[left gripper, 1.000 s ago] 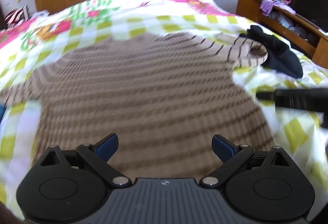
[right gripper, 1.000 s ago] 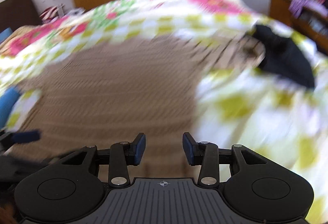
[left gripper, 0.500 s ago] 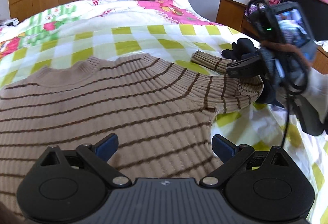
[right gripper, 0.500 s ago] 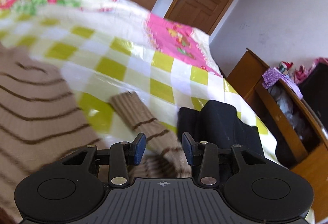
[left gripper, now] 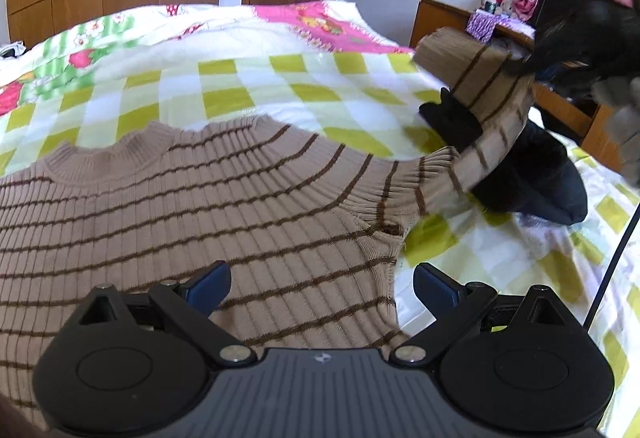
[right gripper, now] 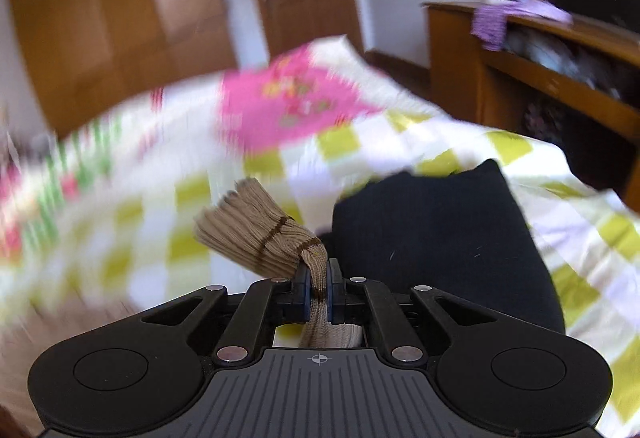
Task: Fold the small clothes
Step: 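Reach the right gripper to the sweater sleeve cuff and grasp it, then carry the held sleeve across the sweater body and lay it down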
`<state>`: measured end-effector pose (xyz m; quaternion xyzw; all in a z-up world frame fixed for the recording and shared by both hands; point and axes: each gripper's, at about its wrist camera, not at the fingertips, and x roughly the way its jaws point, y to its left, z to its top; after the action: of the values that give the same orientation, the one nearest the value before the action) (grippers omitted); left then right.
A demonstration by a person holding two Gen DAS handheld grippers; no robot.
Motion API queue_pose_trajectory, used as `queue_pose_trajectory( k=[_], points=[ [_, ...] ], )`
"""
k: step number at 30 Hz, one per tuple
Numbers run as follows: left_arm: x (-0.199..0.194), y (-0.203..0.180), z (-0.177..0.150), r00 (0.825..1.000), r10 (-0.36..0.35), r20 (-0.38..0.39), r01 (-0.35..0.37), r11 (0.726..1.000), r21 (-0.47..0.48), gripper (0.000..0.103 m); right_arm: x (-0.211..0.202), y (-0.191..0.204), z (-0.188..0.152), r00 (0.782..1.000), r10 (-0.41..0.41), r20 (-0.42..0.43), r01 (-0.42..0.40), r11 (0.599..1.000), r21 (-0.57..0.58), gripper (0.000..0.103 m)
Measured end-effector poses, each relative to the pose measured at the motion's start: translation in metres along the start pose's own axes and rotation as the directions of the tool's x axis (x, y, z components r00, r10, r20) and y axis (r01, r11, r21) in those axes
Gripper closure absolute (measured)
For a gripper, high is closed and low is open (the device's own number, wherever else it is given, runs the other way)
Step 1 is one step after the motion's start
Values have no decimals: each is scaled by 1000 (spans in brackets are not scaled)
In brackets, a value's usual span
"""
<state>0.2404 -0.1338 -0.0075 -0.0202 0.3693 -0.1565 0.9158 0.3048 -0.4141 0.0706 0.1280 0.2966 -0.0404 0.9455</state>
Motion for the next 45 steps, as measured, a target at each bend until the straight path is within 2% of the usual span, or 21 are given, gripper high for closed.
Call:
queue_pose_trajectory(
  k=[3,6,8,11,14,17,19,21,23,26,28,30,33,35,39,41,43,45],
  points=[
    [-3,7,0,1000,-17,4,17,1000,-20,0,-32,-4,7,995,45,89,-54,993,100,97],
    [-15,22,-6,1000,-18,9,18,999,-39,0,-45,14,10,984,98,150,-117,986,118,97],
    [-28,39,-13,1000,-10,13,11,998,-55,0,-48,46,9,978,139,158,-148,988,47,97],
    [-54,73,-29,1000,22,21,-20,994,-107,0,-46,116,-5,966,209,149,-187,971,-150,97],
    [-78,106,-48,997,70,28,-65,985,-163,0,-37,191,-37,945,322,61,-286,900,-331,97],
    [-96,132,-67,990,140,35,-129,969,-211,0,-24,257,-87,906,416,-79,-405,795,-452,94],
    [-103,145,-77,983,180,38,-166,956,-240,0,-12,293,-123,882,431,-190,-463,714,-525,90],
    [-109,156,-87,978,203,49,-183,945,-270,0,-9,311,-153,880,406,-248,-472,679,-562,89],
    [-111,165,-95,974,220,60,-194,938,-286,0,-16,310,-165,874,403,-271,-484,687,-542,89],
    [-106,171,-99,977,208,55,-185,941,-284,0,-39,290,-166,893,385,-234,-449,712,-540,85],
    [-103,173,-100,980,190,56,-167,944,-286,0,-46,266,-161,913,353,-205,-407,746,-527,84],
    [-104,173,-99,978,197,69,-171,946,-277,0,-49,242,-156,945,276,-175,-327,790,-519,84],
    [-105,178,-87,973,206,105,-172,948,-268,0,-48,213,-155,974,172,-146,-224,824,-521,84],
    [-104,175,-75,967,216,138,-180,955,-236,0,-39,201,-154,981,128,-146,-186,839,-511,84],
    [-87,171,-40,946,243,214,-215,965,-148,0,-20,189,-150,982,129,-138,-180,866,-467,84],
    [-66,169,-27,944,271,190,-259,962,-82,0,-10,186,-151,986,115,-118,-159,858,-489,84],
    [-42,171,-24,934,334,124,-334,942,-18,0,6,182,-156,992,38,-124,-97,846,-524,84],
    [-27,176,-29,906,417,77,-421,906,43,0,16,169,-158,989,15,-145,-89,850,-519,85]
  ],
)
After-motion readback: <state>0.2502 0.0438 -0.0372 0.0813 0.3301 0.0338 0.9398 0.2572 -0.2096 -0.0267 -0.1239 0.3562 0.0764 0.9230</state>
